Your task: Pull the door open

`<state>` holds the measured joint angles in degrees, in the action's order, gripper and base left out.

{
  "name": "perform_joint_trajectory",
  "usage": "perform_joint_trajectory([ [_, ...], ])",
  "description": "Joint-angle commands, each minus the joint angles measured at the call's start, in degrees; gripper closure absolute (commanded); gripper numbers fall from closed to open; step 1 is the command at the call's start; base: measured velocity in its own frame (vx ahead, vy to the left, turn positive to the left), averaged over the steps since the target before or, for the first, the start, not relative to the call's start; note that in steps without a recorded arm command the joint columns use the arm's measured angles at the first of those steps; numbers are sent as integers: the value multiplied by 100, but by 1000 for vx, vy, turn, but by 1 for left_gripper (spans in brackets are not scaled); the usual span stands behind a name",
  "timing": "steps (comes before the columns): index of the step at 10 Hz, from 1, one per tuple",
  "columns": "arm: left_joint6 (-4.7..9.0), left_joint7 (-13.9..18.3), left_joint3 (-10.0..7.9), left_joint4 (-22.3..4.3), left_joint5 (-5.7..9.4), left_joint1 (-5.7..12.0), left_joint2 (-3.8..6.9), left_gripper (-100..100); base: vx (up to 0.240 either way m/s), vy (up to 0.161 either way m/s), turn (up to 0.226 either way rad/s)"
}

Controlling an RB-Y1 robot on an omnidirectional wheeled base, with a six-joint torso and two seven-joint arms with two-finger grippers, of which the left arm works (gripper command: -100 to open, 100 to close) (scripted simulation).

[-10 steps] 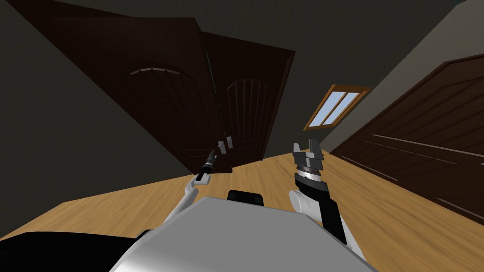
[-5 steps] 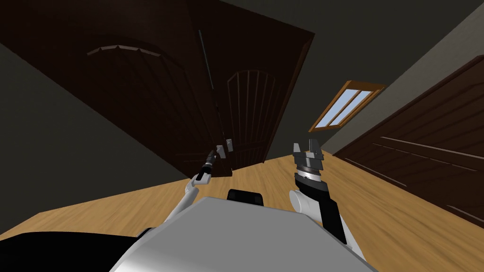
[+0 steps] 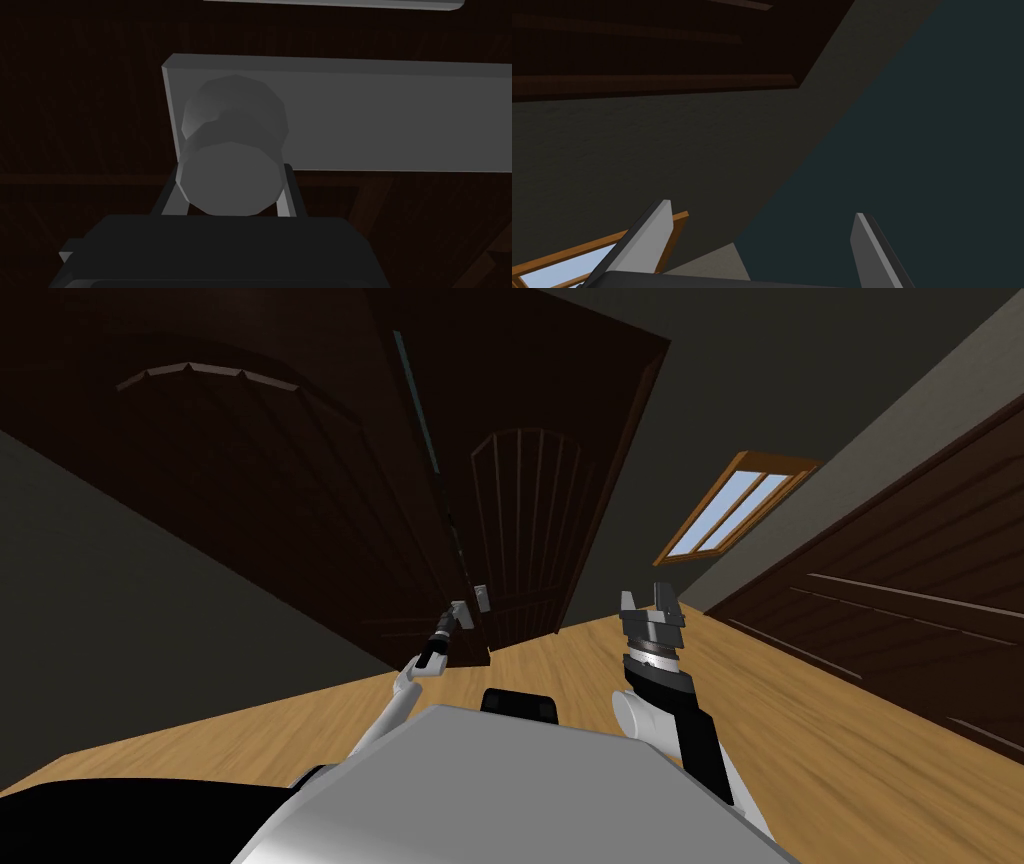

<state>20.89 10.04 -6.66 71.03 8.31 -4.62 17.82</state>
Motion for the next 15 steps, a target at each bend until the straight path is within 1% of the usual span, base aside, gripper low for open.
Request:
perform_joint_trajectory([
  [1, -9, 2, 9, -13, 0, -21, -10, 100, -26, 1, -3],
  [3, -9, 2, 9, -13, 0, -21, -10, 100, -10, -3, 5],
  [5, 18, 100, 155, 65, -5, -98, 92, 100, -167, 43, -100],
  [9, 84, 312, 462, 247, -11, -233, 303, 100, -223, 90, -136],
  [10, 109, 391, 577, 315, -14, -281, 381, 100, -218, 116, -175],
  [12, 141, 491, 724, 402, -18, -341, 480, 100, -238, 95, -143],
  [13, 151, 523, 771, 429, -19, -360, 511, 100, -224, 104, -85],
  [14, 145, 493, 691, 395, -13, -353, 519, 100, -98, 48, -16],
  [15, 244, 595, 807, 458, -8, -484, 640, 100, -179, 43, -136],
])
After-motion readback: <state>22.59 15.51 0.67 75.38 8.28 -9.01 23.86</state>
